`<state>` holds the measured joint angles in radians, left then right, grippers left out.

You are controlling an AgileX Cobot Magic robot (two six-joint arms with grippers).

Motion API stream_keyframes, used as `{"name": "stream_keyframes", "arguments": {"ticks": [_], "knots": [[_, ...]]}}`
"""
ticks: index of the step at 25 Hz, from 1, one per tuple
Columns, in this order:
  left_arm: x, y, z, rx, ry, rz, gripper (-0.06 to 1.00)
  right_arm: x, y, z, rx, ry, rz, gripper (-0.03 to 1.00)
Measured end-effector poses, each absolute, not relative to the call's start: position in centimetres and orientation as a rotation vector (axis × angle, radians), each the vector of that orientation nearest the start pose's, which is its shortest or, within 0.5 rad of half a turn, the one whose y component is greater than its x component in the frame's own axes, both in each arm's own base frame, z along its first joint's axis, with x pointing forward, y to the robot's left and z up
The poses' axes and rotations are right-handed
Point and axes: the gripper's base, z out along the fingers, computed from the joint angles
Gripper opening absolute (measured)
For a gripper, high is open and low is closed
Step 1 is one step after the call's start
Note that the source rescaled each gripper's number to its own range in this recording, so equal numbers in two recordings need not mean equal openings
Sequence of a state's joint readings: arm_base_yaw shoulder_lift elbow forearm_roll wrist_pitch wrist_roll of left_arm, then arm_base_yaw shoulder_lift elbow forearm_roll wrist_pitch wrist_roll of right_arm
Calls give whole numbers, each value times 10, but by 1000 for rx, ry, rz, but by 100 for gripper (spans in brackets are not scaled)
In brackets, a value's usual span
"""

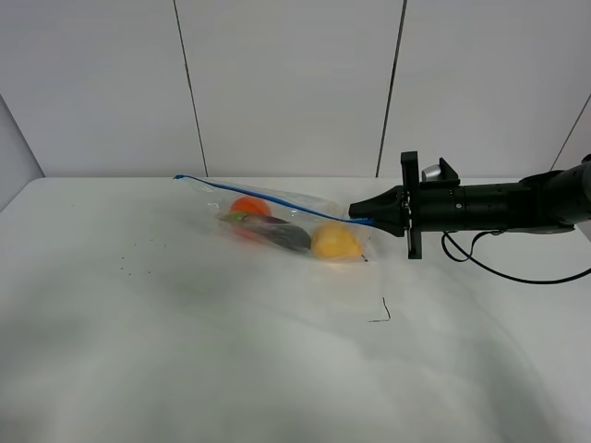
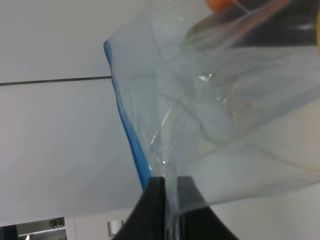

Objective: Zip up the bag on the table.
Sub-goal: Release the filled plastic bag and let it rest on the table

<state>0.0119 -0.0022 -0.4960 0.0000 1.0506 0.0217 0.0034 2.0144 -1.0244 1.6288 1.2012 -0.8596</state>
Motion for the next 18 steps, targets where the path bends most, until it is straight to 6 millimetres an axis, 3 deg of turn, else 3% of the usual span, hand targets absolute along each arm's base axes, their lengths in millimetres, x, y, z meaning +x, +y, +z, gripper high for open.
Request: {"name": "stream_keyframes", "arguments": {"ticks": [5, 7, 8, 12, 14, 18], "knots": [[-4, 0, 277, 10, 2036, 21, 100, 352, 86, 155, 356, 2346, 1821, 1], [-4, 0, 277, 10, 2036, 21, 100, 352, 86, 155, 371, 2357, 1826, 10], [-4, 0, 277, 10, 2036, 21, 100, 352, 86, 155, 379, 2363, 1829, 20], [-4, 0, 277, 9, 2036, 20, 100, 349, 86, 153, 385, 2405, 1827, 82], [-4, 0, 277, 9, 2036, 20, 100, 348, 86, 152, 377, 2425, 1821, 93], [-4, 0, 277, 9, 2036, 20, 100, 345, 86, 150, 354, 2482, 1803, 99]]}}
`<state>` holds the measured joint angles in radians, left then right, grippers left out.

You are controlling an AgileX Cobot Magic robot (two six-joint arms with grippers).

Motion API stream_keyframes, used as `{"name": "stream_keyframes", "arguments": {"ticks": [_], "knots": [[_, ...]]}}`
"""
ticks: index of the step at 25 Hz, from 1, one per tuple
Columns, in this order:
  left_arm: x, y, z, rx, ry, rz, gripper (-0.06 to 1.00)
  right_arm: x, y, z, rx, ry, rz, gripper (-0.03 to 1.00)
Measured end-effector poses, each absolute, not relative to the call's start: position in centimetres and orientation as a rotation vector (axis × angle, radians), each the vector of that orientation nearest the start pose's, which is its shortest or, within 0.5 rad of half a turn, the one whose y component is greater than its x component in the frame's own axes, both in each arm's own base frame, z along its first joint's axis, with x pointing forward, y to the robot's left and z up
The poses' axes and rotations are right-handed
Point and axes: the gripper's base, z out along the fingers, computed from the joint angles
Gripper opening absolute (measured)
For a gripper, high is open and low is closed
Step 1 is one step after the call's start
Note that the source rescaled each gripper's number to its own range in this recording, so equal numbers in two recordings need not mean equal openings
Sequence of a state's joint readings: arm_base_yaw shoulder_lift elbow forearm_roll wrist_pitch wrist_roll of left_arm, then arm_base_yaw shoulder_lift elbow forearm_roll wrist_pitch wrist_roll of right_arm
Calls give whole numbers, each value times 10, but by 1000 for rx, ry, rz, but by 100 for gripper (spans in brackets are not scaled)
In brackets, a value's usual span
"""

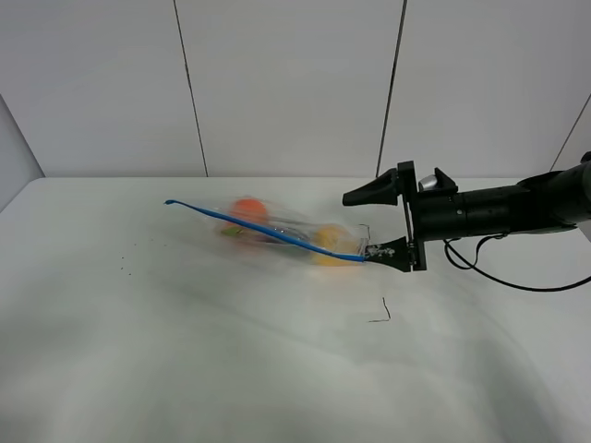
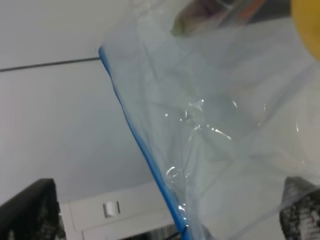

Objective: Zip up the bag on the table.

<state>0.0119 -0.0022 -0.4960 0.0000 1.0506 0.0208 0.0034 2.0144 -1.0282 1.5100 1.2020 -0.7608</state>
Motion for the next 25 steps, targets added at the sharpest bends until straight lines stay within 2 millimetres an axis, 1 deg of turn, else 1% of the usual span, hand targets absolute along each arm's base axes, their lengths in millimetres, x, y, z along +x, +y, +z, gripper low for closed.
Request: {"name": "stream_keyframes", "arguments": {"ticks": [2, 4, 7, 9, 12, 13, 17, 19, 21, 25], "knots": [[-4, 0, 277, 9, 2036, 20, 100, 347, 85, 152, 292, 2540, 1764, 100], [-4, 0, 277, 9, 2036, 20, 100, 354, 84, 159, 214, 2615, 1697, 100], [-4, 0, 277, 8, 2036, 20, 100, 371, 78, 177, 63, 2749, 1494, 100], [-4, 0, 277, 8, 2036, 20, 100, 382, 70, 188, -13, 2850, 1289, 100], [-4, 0, 277, 8, 2036, 20, 100, 398, 56, 209, -73, 2938, 946, 100], [-4, 0, 277, 8, 2036, 20, 100, 402, 52, 217, -89, 2952, 823, 100], [-4, 0, 277, 8, 2036, 20, 100, 417, 43, 245, -118, 2939, 442, 100], [-4, 0, 277, 8, 2036, 20, 100, 422, 38, 255, -105, 2924, 330, 100], [-4, 0, 277, 8, 2036, 20, 100, 424, 34, 261, -103, 2910, 263, 100], [-4, 0, 277, 8, 2036, 20, 100, 425, 26, 261, -98, 2912, 199, 100]]}}
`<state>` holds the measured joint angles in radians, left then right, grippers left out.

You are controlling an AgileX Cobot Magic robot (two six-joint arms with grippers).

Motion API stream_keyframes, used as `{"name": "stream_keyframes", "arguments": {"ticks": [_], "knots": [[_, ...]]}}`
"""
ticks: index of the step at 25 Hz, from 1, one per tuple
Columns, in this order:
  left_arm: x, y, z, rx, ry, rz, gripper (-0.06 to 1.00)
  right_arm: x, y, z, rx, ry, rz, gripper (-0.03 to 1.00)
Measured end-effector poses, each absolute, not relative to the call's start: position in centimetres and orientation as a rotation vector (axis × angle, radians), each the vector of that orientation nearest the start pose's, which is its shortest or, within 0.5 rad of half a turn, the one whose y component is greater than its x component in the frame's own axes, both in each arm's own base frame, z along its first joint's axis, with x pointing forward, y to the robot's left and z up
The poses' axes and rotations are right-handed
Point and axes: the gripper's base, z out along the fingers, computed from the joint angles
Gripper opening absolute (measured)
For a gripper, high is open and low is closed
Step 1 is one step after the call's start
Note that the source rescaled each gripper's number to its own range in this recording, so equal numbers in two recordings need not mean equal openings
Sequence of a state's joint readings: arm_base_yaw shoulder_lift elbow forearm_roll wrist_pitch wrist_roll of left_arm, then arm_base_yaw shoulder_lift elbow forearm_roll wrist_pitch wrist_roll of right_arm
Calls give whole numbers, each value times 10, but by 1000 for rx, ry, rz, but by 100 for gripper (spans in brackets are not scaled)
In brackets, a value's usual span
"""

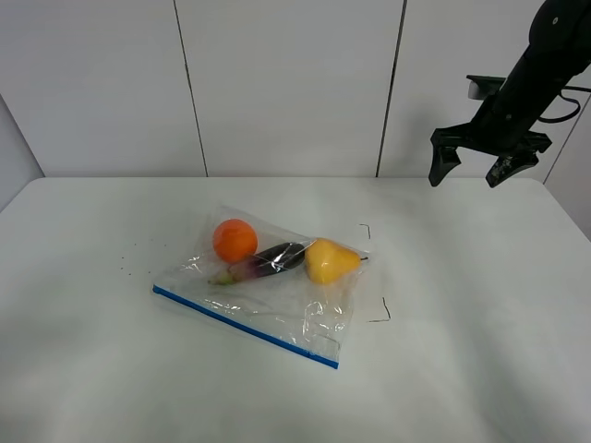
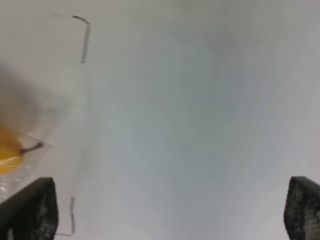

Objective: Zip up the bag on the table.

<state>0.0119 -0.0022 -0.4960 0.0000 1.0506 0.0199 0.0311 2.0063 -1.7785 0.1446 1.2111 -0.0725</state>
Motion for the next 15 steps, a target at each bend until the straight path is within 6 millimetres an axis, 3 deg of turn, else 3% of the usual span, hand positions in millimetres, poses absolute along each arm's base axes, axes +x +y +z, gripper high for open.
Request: {"name": "stream_keyframes", "arguments": {"ticks": [5, 10, 15], "knots": [[-4, 0, 277, 7, 2036, 19, 100, 425, 13, 261, -58, 2912, 184, 100], [-4, 0, 277, 7, 2036, 19, 100, 425, 13, 263, -60, 2908, 180, 100], [-4, 0, 277, 7, 2036, 19, 100, 405, 11, 269, -64, 2925, 160, 100]]}}
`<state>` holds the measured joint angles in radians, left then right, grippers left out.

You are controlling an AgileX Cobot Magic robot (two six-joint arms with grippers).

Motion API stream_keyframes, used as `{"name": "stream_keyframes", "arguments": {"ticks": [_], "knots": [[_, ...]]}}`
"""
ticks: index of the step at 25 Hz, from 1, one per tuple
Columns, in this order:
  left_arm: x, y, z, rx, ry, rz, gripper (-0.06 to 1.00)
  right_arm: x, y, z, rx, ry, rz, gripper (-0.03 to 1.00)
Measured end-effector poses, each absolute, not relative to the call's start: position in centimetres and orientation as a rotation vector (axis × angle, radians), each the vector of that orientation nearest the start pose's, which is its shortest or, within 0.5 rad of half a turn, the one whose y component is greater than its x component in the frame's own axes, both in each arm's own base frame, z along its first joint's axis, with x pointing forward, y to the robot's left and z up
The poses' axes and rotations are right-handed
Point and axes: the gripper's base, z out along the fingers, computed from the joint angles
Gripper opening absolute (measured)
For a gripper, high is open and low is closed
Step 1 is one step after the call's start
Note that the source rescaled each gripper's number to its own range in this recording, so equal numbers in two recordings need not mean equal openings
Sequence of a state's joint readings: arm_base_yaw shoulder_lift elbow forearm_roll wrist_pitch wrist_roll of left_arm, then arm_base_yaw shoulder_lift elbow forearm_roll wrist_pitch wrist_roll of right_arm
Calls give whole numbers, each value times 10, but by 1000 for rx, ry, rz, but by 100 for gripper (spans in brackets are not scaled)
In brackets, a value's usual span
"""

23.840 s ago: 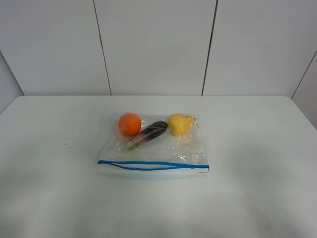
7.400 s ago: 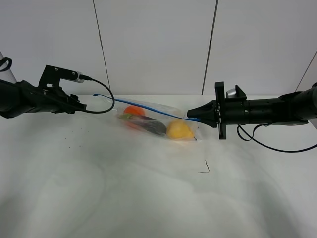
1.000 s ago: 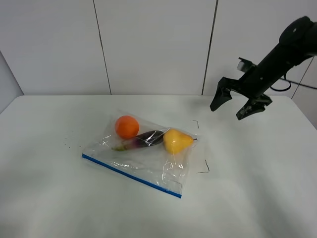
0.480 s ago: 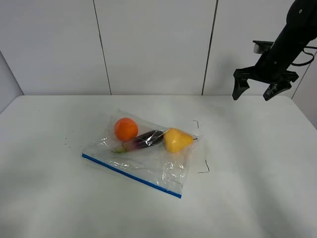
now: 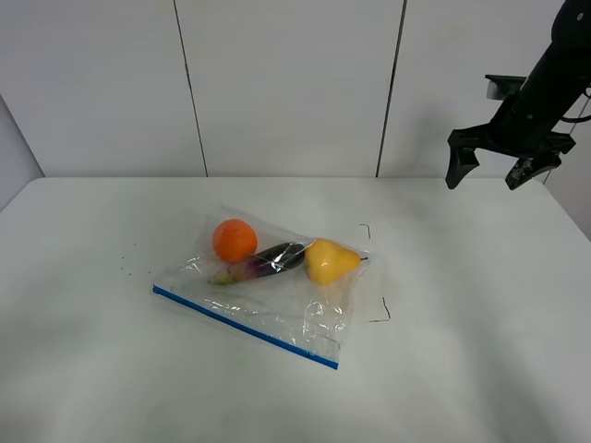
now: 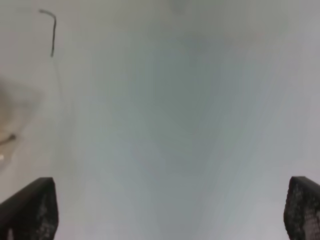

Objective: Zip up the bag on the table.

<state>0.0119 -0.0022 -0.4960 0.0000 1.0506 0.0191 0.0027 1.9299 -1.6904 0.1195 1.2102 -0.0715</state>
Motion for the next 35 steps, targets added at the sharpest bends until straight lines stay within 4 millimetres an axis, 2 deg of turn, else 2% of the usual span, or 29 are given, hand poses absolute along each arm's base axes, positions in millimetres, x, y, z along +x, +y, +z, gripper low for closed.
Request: {"name": "stream_keyframes", "arguments": {"ticks": [4, 7, 16, 21, 24, 29, 35], "knots": [[-4, 0, 277, 7, 2036, 19, 100, 369, 11, 271, -63, 2973, 157, 100], [-4, 0, 277, 7, 2036, 19, 100, 334, 11, 269, -71, 3016, 160, 100], [-4, 0, 277, 7, 2036, 19, 100, 205, 10, 248, -98, 3131, 168, 100], [-4, 0, 277, 7, 2036, 19, 100, 145, 10, 230, -88, 3061, 157, 100], [-4, 0, 277, 7, 2036, 19, 100, 118, 10, 232, -73, 2926, 143, 100], [-4, 0, 277, 7, 2036, 19, 100, 89, 8, 254, -78, 2625, 95, 100], [-4, 0, 277, 6, 2036, 19, 100, 61, 4, 267, -36, 2435, 53, 100]]}}
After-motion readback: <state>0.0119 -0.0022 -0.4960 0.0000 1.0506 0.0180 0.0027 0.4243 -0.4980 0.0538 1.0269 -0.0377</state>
